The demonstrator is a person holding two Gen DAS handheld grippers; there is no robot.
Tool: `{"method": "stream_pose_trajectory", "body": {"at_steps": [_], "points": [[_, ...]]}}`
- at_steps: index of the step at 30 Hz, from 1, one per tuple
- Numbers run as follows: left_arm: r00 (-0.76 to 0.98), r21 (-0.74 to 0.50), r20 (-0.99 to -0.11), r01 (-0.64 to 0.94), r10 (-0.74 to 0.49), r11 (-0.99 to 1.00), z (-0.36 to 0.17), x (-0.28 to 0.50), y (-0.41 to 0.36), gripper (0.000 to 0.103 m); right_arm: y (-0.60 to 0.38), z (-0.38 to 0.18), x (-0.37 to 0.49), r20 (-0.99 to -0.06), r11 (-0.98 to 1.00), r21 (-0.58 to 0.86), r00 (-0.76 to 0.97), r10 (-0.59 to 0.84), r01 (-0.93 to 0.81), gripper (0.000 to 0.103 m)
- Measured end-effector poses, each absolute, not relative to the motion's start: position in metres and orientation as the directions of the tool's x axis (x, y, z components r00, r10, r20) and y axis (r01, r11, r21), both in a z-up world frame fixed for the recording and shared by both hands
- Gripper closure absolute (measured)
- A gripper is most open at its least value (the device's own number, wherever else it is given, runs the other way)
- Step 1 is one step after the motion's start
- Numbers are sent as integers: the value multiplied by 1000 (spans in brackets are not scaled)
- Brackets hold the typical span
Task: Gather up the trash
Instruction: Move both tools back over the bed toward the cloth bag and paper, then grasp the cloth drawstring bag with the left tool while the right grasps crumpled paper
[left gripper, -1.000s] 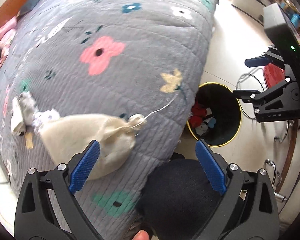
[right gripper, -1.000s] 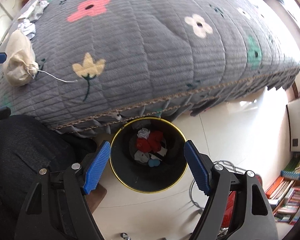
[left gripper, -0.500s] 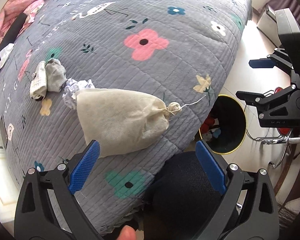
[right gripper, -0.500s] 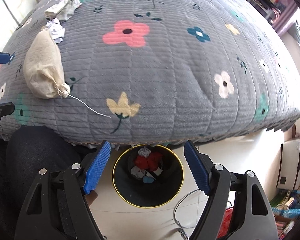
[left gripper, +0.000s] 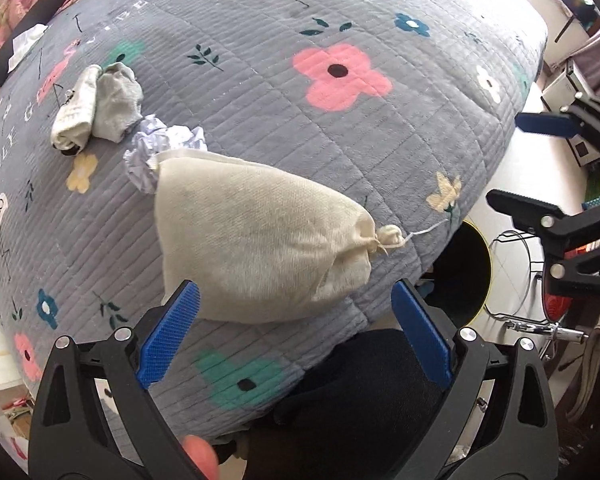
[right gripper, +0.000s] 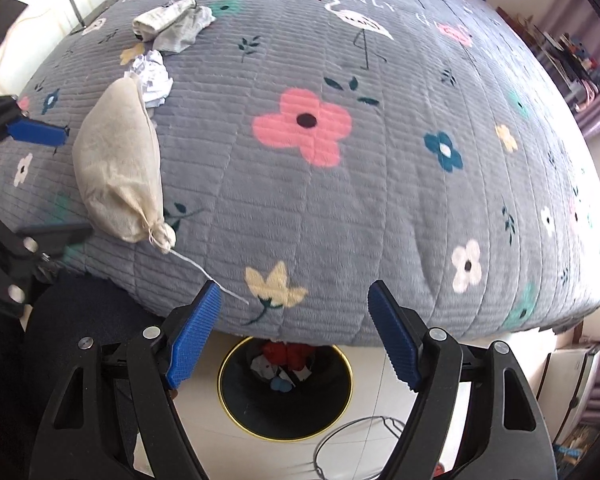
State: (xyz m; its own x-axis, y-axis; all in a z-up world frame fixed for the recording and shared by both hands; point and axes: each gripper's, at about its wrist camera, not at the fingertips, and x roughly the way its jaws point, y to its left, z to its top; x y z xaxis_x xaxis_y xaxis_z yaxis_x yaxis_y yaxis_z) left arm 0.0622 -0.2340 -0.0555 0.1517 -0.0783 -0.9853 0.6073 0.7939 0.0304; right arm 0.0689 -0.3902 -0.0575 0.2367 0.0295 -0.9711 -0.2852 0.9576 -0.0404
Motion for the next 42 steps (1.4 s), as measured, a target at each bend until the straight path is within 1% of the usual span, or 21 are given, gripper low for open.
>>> {"method": "stream_pose_trajectory", "body": {"at_steps": [3,5,6,7,8,11,15,20,27,33,35,37,38,40,42], "points": [[160,81,-987,574,-15,815,-82,74,-234,7,-386,-51,86,-967,947,-51,254,33,-317,30],[151,74,-988,531,-9,844,-95,80,-223,36,-379,-44,99,-961,933,-60,273,43,-355,30],[155,67,-988,518,-16,853,-96,80,-219,39,-374,-41,106,-959,923,-68,281,44,-379,30],[160,51,-986,512,-37,858,-92,78,-214,48,-367,-38,114,-956,908,-82,291,46,-412,30],[158,39,-986,506,-49,862,-89,76,-208,54,-358,-36,123,-953,890,-92,297,51,-447,30],[120,-29,-988,471,-96,882,-84,76,-191,62,-331,-32,149,-950,837,-104,304,76,-537,30],[98,-83,-986,428,-138,900,-80,78,-170,64,-291,-34,174,-950,757,-92,286,129,-647,30],[99,-101,-984,365,-147,926,-76,80,-141,64,-248,-48,191,-953,681,-40,232,193,-731,30],[104,-85,-988,271,-117,959,-76,94,-107,64,-212,-75,208,-958,644,14,175,229,-765,26],[113,-70,-988,256,-102,964,-75,99,-97,64,-197,-96,216,-964,649,51,134,232,-759,26],[113,-69,-988,255,-101,965,-76,99,-100,64,-192,-106,217,-970,657,30,138,202,-753,35],[114,-64,-989,257,-96,964,-79,96,-103,64,-189,-113,219,-972,666,74,95,214,-742,59],[113,-62,-989,257,-94,964,-80,96,-104,64,-188,-115,217,-974,670,73,92,209,-739,59],[117,-50,-990,263,-83,963,-80,96,-106,64,-184,-111,208,-974,659,27,128,186,-751,60],[122,-40,-990,267,-75,963,-81,94,-109,64,-186,-102,201,-970,657,23,142,197,-754,61]]}}
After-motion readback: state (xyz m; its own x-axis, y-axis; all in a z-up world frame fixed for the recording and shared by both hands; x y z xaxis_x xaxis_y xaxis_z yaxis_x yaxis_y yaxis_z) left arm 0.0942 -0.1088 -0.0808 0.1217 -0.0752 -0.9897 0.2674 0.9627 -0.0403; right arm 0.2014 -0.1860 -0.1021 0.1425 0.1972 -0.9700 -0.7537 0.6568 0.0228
